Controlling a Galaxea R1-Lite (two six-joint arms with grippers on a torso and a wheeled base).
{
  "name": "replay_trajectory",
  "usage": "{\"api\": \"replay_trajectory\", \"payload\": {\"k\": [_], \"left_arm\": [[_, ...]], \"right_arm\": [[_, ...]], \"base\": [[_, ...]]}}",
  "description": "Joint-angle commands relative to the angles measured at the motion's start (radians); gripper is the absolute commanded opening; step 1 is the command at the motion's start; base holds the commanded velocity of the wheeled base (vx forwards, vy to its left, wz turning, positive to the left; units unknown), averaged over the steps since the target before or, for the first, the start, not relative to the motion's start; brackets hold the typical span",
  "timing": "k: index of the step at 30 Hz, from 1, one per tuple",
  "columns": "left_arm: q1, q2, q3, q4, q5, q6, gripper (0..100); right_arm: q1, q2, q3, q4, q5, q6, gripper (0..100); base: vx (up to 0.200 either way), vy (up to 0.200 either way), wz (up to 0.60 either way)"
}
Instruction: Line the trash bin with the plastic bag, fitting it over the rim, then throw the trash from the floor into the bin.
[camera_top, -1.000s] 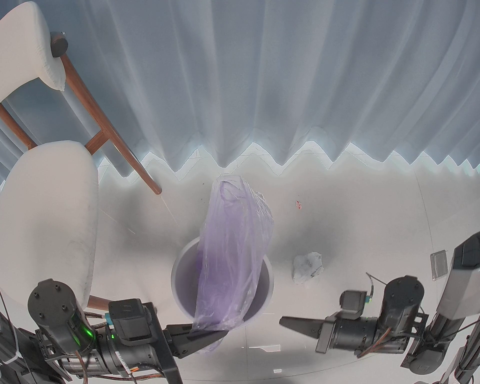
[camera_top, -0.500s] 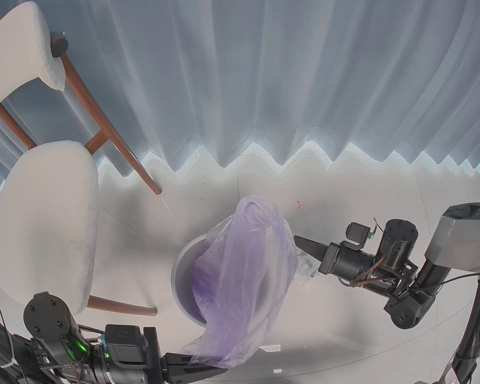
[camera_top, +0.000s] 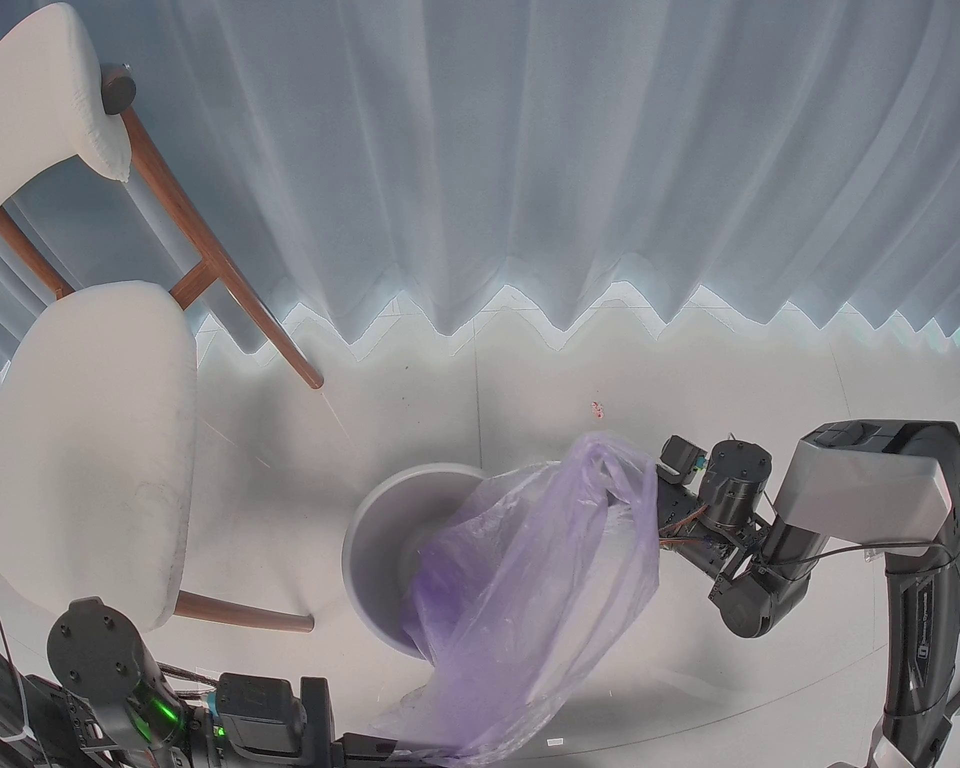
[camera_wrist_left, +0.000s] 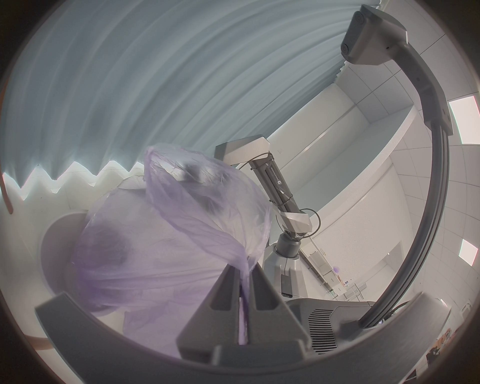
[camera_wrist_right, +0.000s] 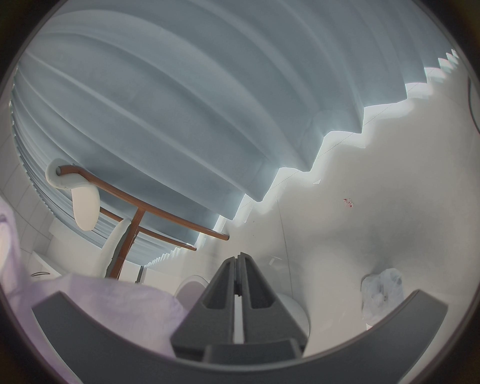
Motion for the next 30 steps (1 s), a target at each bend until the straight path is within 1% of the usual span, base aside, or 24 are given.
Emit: {"api": "replay_trajectory", "payload": {"k": [1,3,8,12,13,14,16,20,21,22,24,27,30], "left_arm": [[-0.020,0.003,0.018,0.000,0.001,-0.001,0],[-0.020,0.006,0.018,0.000,0.001,-0.001,0],[-0.013,0.006,0.018,0.000,0.003,0.001,0],[-0.010,0.009,0.018,-0.001,0.039,0.004,0],[-0.010,0.009,0.018,-0.001,0.039,0.004,0],[-0.012,0.012,0.018,-0.003,0.055,0.006,0],[-0.012,0.018,0.018,-0.003,0.062,0.007,0],[-0.007,0.032,0.016,-0.011,0.065,0.007,0],[-0.007,0.032,0.016,-0.011,0.065,0.007,0],[-0.006,0.032,0.012,-0.011,0.081,0.007,0],[-0.007,0.038,0.005,-0.009,0.111,0.007,0],[-0.007,0.066,-0.004,-0.012,0.148,0.006,0],[-0.007,0.081,-0.008,-0.012,0.154,0.007,0]], "right_arm": [[0.004,0.019,-0.022,-0.019,-0.001,0.000,0],[0.012,0.008,-0.014,-0.019,-0.002,0.003,0],[0.061,-0.013,0.007,-0.019,-0.004,0.006,0],[0.119,-0.061,0.047,-0.019,-0.005,0.007,0],[0.119,-0.061,0.047,-0.019,-0.005,0.007,0],[0.151,-0.077,0.061,-0.019,-0.007,0.009,0],[0.187,-0.082,0.067,-0.019,-0.024,0.012,0],[0.270,-0.079,0.064,-0.019,-0.085,0.031,0],[0.270,-0.079,0.064,-0.019,-0.085,0.031,0],[0.305,-0.073,0.061,-0.019,-0.105,0.044,0],[0.335,-0.064,0.059,-0.019,-0.119,0.055,0],[0.366,-0.030,0.050,-0.019,-0.139,0.063,0],[0.389,0.008,0.033,-0.019,-0.154,0.063,0]], "base": [[0.000,0.000,0.00],[0.000,0.000,0.00],[0.000,0.000,0.00],[0.000,0.000,0.00],[0.000,0.000,0.00],[0.000,0.000,0.00],[0.000,0.000,0.00],[0.000,0.000,0.00],[0.000,0.000,0.00],[0.000,0.000,0.00],[0.000,0.000,0.00],[0.000,0.000,0.00],[0.000,0.000,0.00]]}}
